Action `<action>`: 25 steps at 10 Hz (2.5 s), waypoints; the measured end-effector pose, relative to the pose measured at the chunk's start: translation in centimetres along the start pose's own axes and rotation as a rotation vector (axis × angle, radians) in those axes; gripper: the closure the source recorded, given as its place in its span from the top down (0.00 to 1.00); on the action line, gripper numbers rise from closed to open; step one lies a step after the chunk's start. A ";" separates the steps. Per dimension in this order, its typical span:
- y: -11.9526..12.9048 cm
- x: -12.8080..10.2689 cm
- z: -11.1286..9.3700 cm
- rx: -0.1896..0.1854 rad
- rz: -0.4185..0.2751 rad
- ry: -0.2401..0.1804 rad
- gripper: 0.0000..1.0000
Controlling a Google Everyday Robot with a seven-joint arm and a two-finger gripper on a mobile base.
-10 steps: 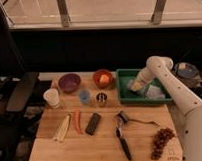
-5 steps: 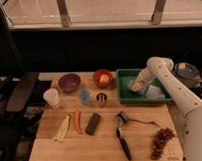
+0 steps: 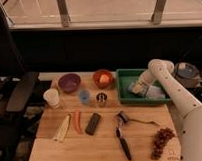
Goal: Wipe tray with sponge
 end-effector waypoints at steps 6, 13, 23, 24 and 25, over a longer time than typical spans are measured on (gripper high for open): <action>-3.2 0.9 -0.5 0.053 0.010 0.074 0.00; -0.7 -3.0 2.6 -0.023 -0.092 0.058 0.00; -2.7 4.6 -0.2 0.022 0.023 0.169 0.00; -3.8 4.0 0.2 0.027 0.031 0.162 0.00; -5.1 3.0 0.8 0.035 0.036 0.147 0.00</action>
